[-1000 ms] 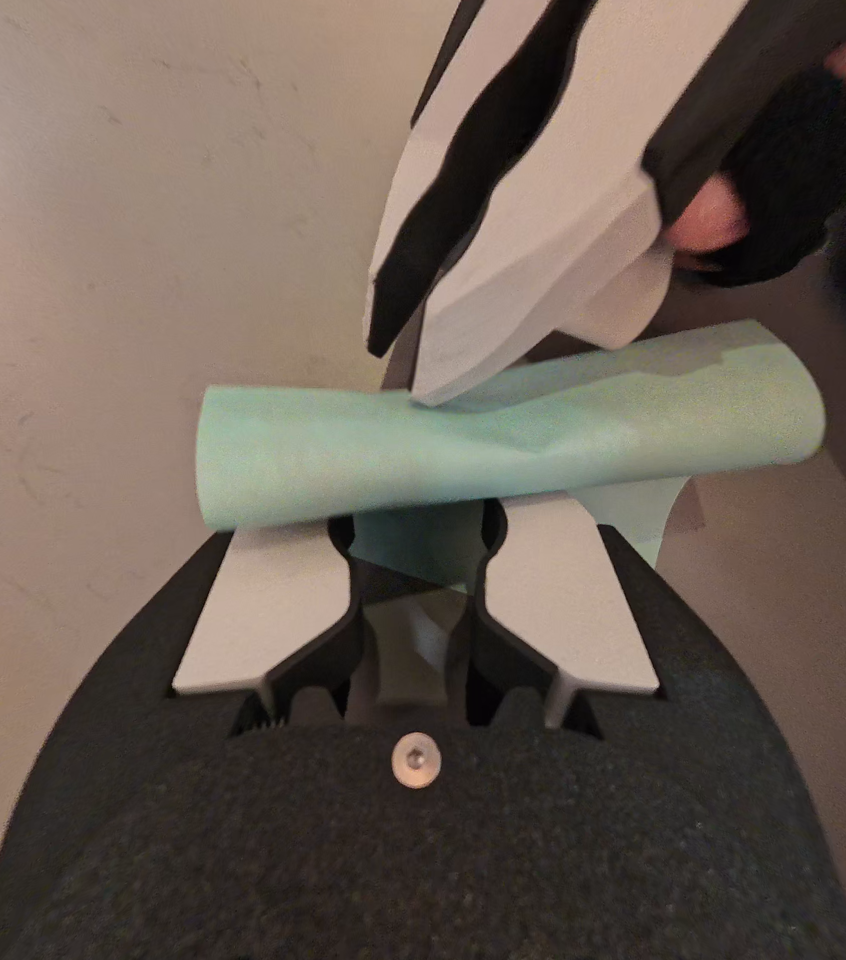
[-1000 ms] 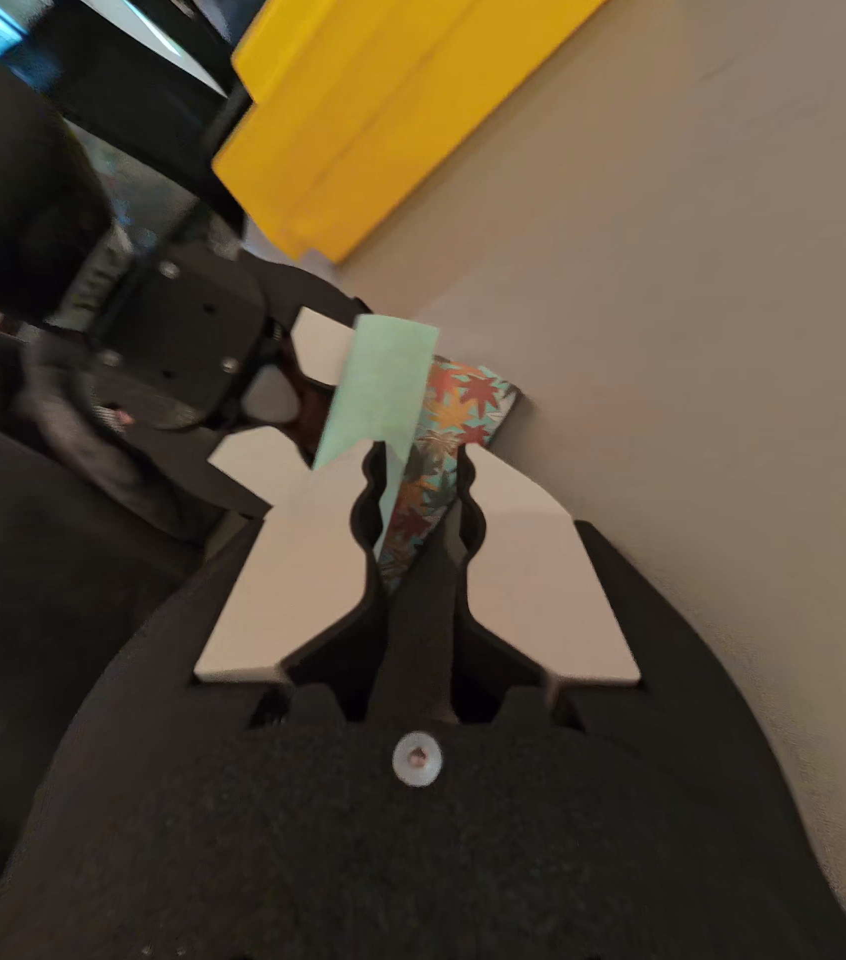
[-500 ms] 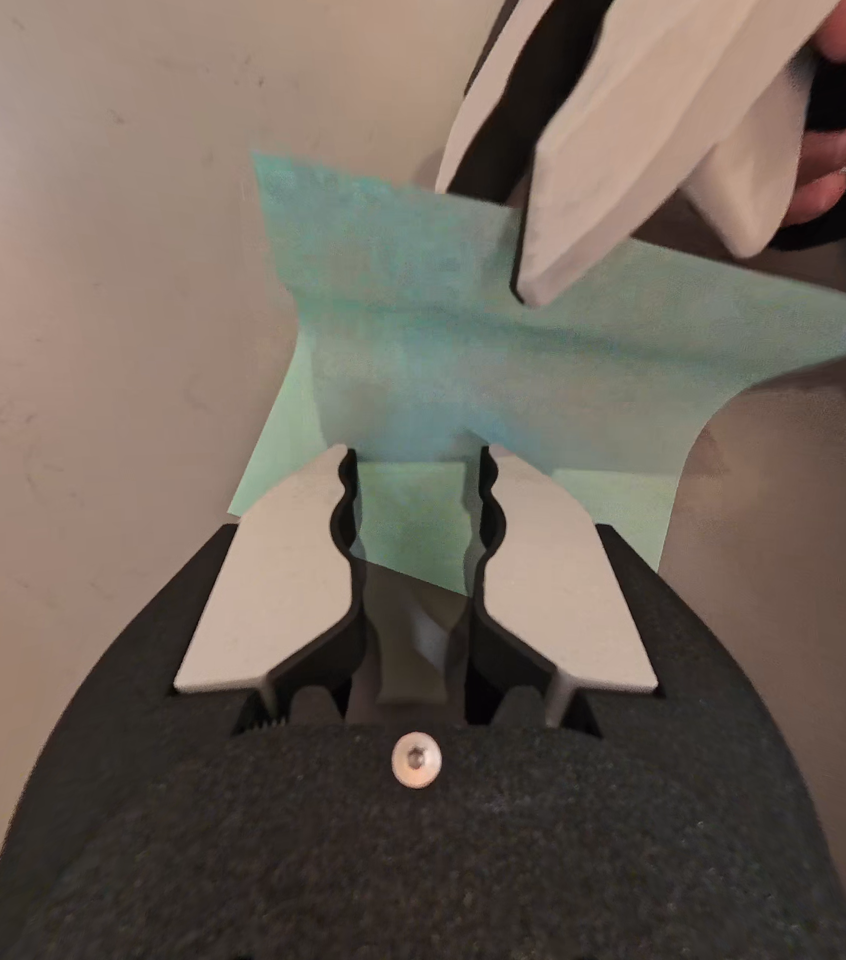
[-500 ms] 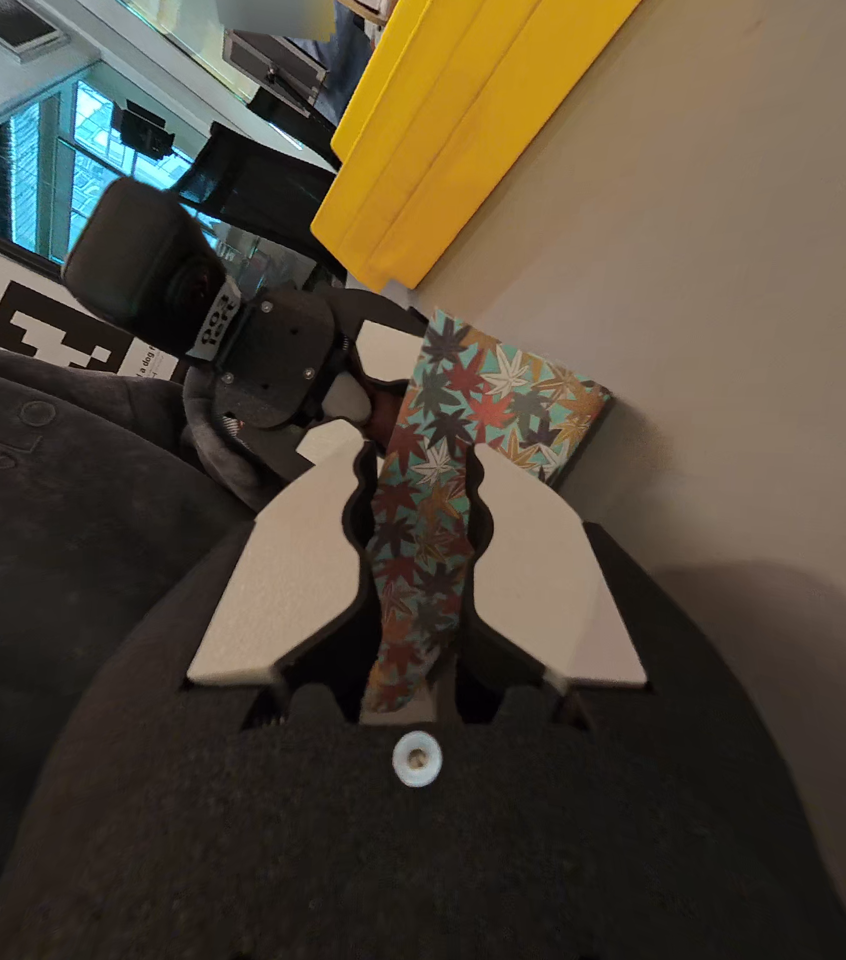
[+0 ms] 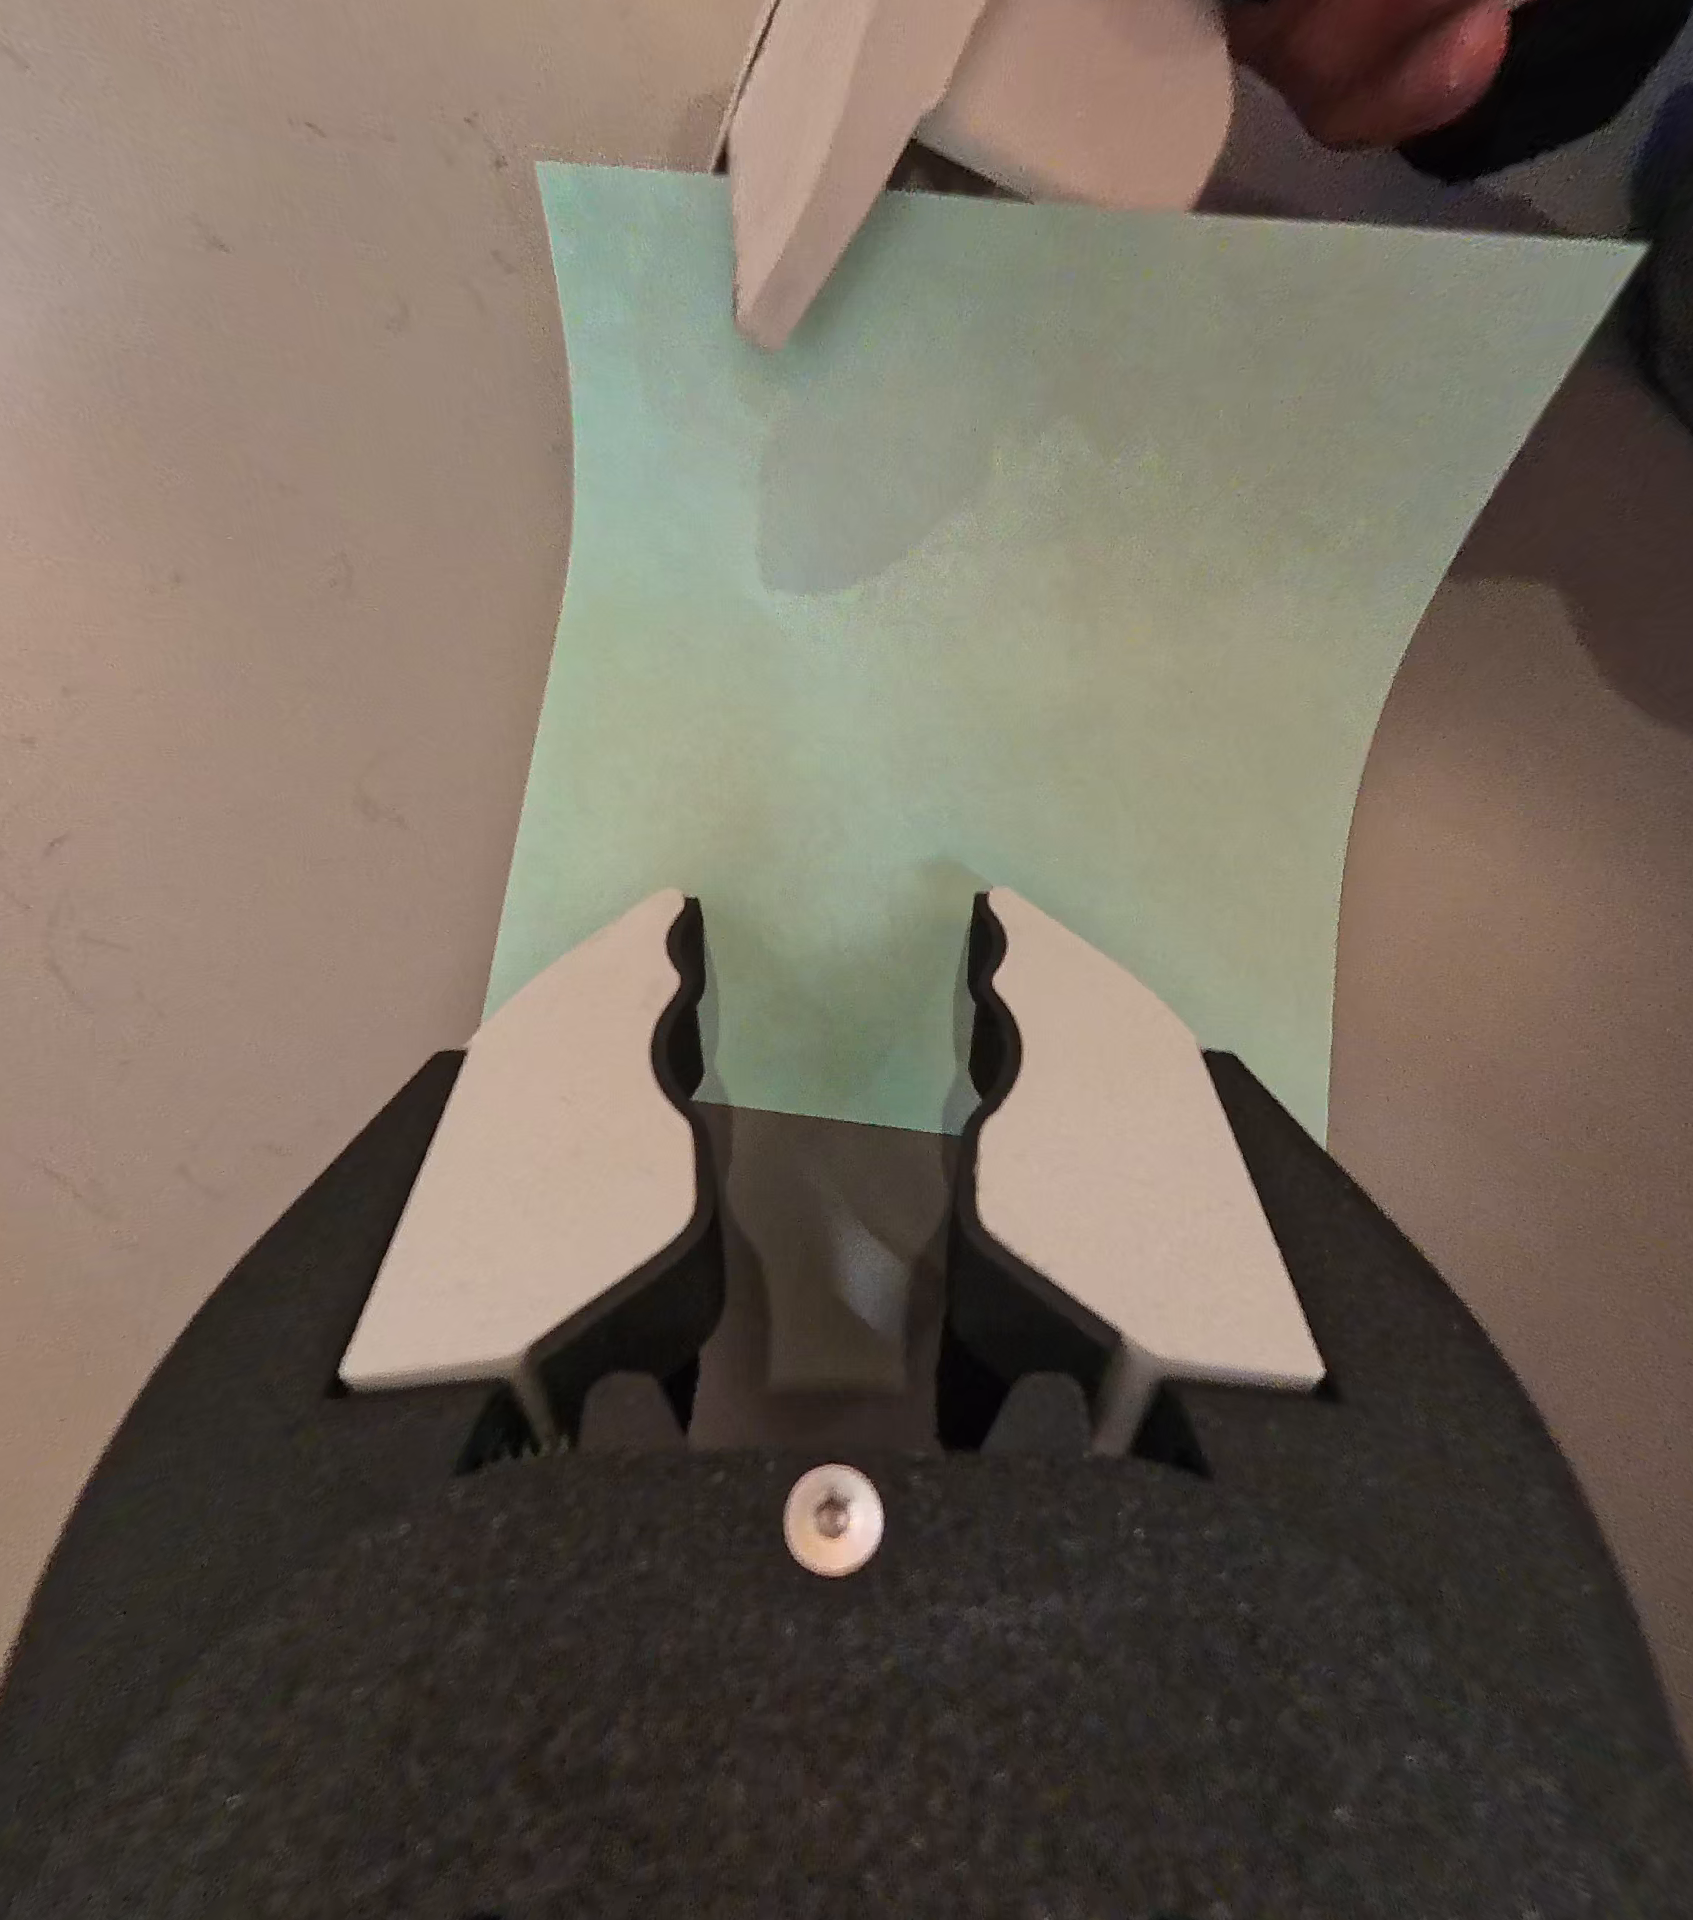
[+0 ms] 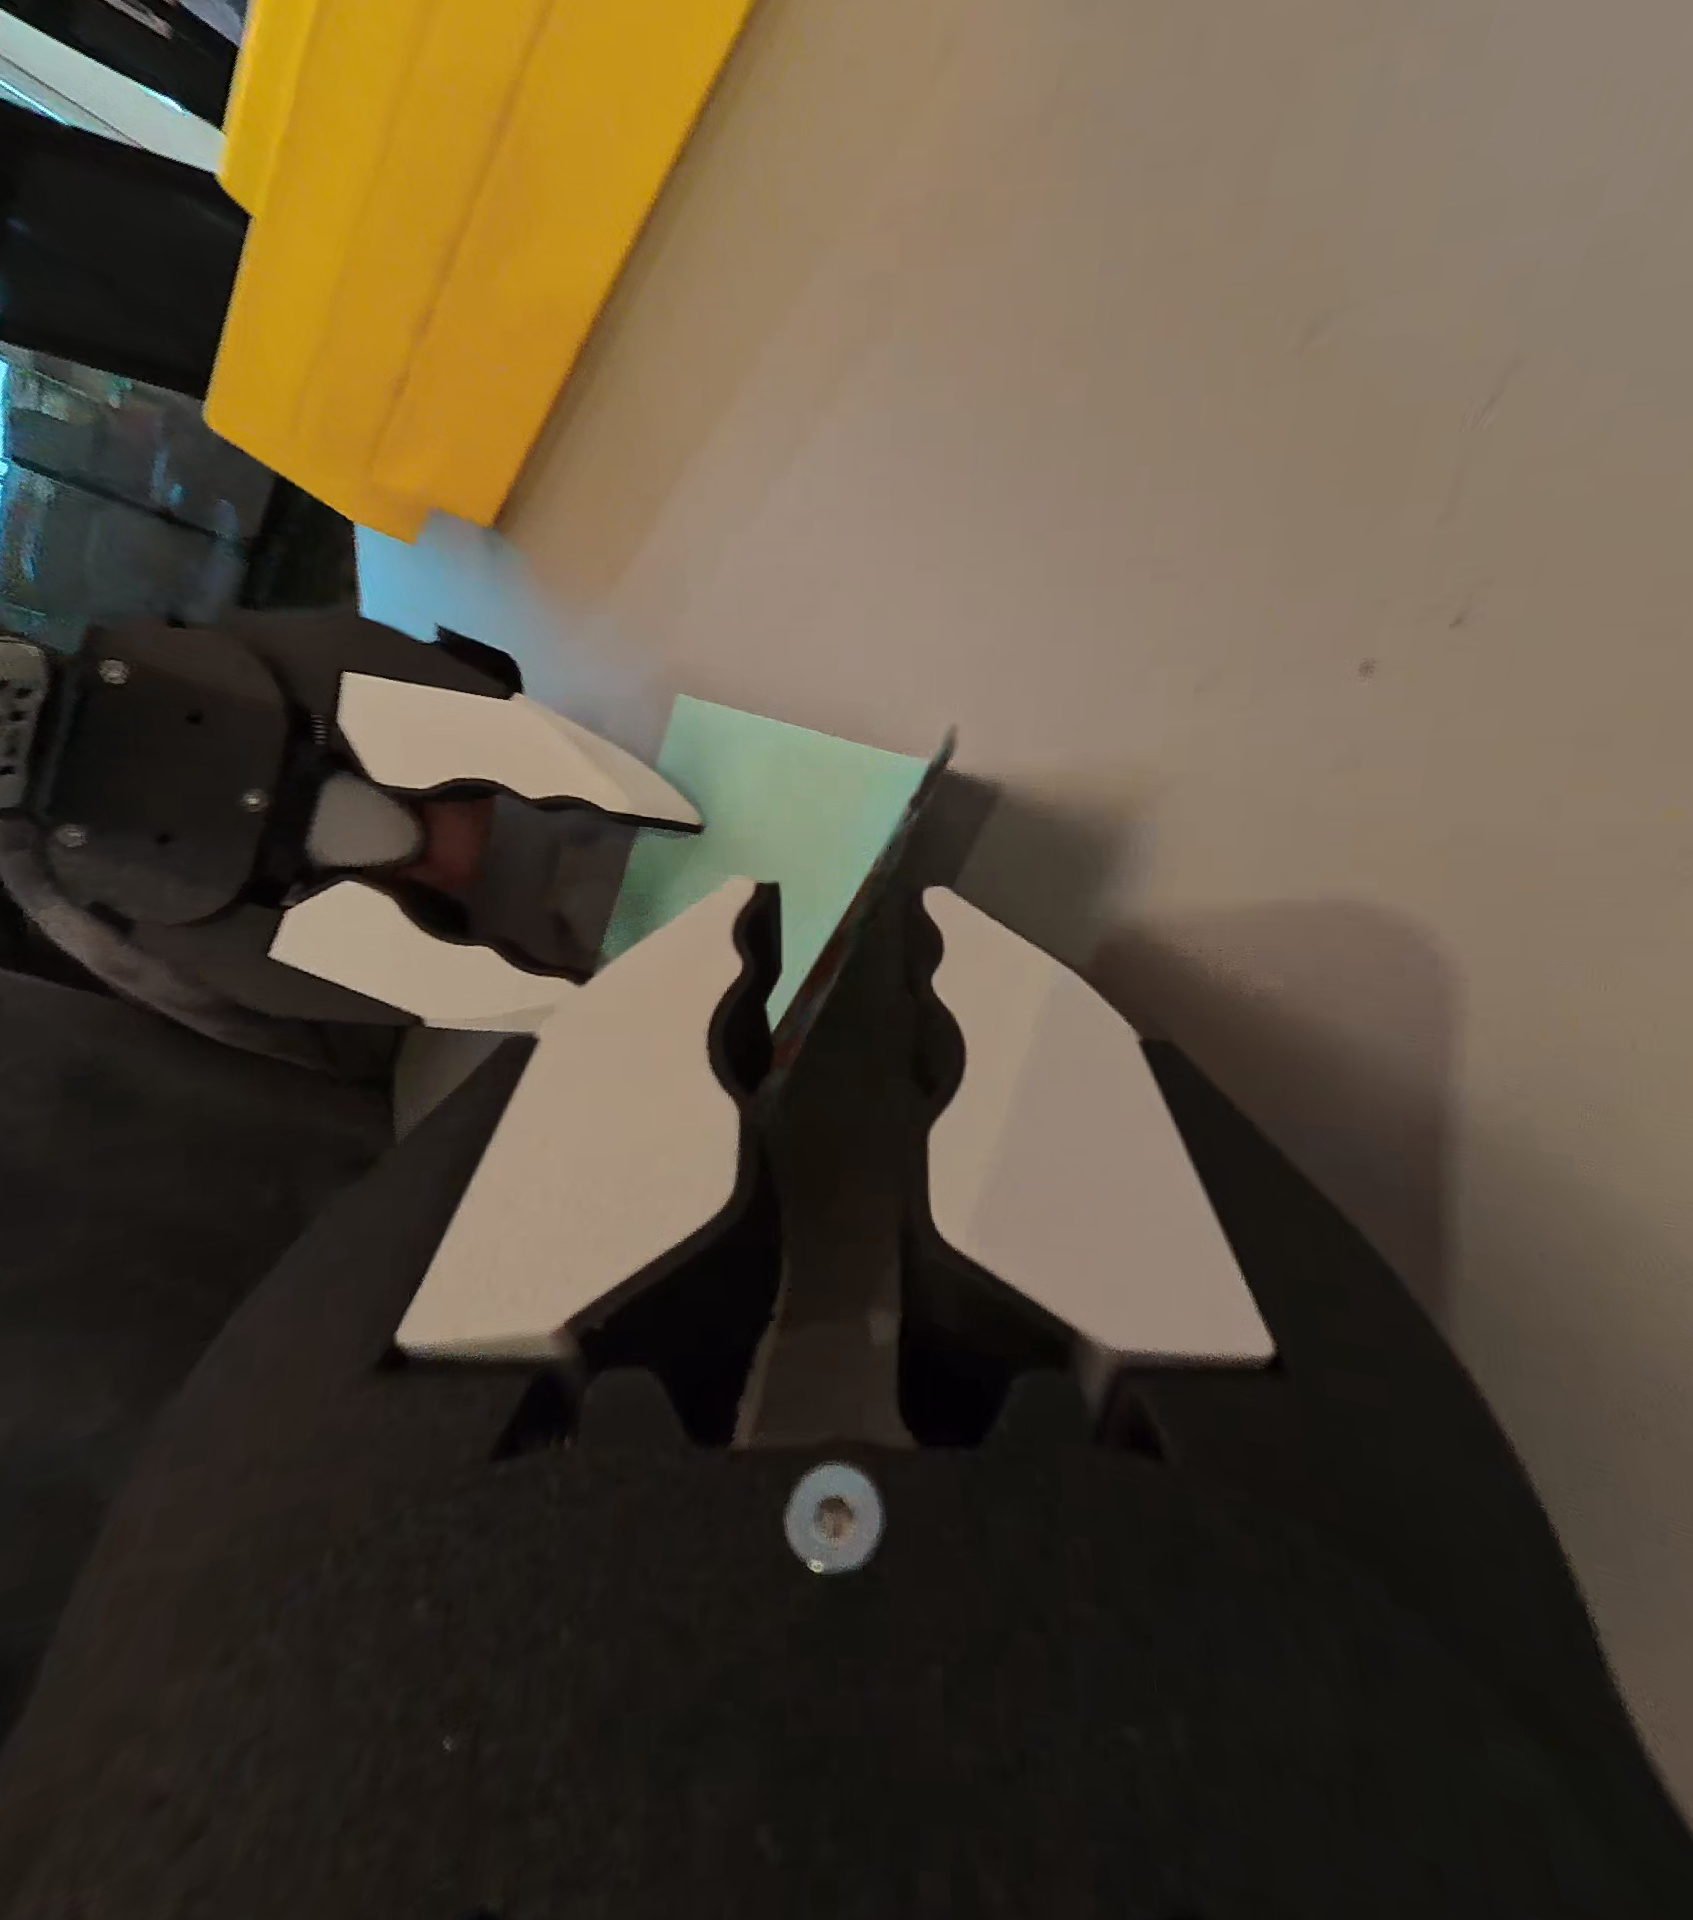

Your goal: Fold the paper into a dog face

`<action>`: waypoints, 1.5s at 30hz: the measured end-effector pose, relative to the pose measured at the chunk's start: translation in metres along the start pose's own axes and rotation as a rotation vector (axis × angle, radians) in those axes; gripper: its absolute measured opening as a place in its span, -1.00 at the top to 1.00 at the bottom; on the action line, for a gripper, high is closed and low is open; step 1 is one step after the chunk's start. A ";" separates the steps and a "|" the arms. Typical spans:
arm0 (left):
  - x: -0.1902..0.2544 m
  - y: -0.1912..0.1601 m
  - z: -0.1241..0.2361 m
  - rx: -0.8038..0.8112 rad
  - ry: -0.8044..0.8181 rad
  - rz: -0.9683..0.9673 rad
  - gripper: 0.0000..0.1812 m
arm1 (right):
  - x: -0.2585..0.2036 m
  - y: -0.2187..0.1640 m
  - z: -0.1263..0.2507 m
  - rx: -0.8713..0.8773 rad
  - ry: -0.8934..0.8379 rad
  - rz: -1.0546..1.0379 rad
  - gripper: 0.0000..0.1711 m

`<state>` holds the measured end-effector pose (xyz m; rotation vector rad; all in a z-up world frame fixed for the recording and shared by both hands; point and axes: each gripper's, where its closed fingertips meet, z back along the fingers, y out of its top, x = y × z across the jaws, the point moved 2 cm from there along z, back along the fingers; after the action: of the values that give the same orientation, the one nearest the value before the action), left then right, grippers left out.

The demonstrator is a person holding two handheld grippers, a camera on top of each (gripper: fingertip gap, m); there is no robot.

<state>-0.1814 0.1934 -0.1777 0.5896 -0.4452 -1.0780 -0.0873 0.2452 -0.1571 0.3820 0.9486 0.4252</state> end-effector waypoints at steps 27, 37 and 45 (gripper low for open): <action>0.000 0.000 0.000 0.012 -0.015 0.010 0.47 | 0.033 0.020 0.001 -0.033 -0.007 -0.019 0.88; 0.000 0.000 0.000 0.013 -0.014 0.010 0.47 | 0.034 0.019 -0.001 -0.037 -0.022 -0.004 1.00; 0.000 0.002 0.000 0.026 -0.020 0.043 0.47 | 0.013 0.032 0.001 -0.006 -0.128 0.317 1.00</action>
<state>-0.1799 0.1946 -0.1764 0.5902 -0.4882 -1.0393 -0.0858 0.2789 -0.1498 0.5511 0.7633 0.6833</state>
